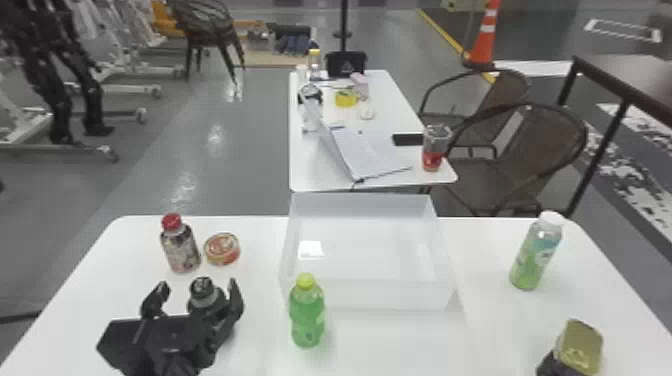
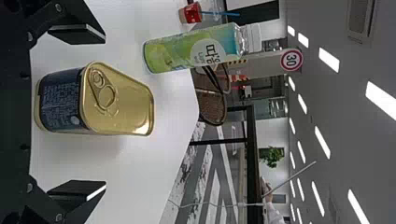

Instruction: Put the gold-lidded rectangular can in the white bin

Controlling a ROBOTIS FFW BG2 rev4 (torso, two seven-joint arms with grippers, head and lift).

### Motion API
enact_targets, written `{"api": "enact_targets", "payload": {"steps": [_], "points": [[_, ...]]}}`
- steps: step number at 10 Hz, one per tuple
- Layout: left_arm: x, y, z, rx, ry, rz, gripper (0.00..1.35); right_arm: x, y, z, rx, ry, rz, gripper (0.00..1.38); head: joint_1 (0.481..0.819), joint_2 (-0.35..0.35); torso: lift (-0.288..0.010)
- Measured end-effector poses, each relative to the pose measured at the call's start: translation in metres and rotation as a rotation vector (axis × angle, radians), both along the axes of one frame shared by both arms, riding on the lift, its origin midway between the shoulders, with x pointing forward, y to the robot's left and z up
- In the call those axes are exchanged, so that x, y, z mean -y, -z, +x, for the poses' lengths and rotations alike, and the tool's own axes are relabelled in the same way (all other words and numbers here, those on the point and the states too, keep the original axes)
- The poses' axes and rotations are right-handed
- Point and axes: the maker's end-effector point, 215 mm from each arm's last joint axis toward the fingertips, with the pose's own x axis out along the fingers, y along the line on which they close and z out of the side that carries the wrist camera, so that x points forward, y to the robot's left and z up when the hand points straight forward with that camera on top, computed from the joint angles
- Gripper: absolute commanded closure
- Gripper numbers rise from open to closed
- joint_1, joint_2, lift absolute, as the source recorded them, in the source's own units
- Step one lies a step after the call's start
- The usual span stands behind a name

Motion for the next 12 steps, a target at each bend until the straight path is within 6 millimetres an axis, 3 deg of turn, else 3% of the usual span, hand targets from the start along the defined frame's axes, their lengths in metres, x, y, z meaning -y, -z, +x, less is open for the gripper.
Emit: {"api": "enact_targets", "payload": {"steps": [6,9,12], "points": [[-0.004,0.002,-0.002,-0.005,-0.008,-0.008,0.14,0.001,0.01,0.019,-0.027,-0.012,-0.004,0.19,0.549,0.0,-0.1],[-0.006,0.004,-0.005,-0.005,-0.013,-0.019,0.14,0.005,0.006,0.03,-0.025,-0.022,-0.025,0.19,0.549,0.0,-0.1],[-0.011,0.002,-0.007,0.005,-0.022,-0.029,0.14,0.01,0.012,0.03,-0.045,-0.022,-0.035,0.19,0.549,0.0,-0.1]]}}
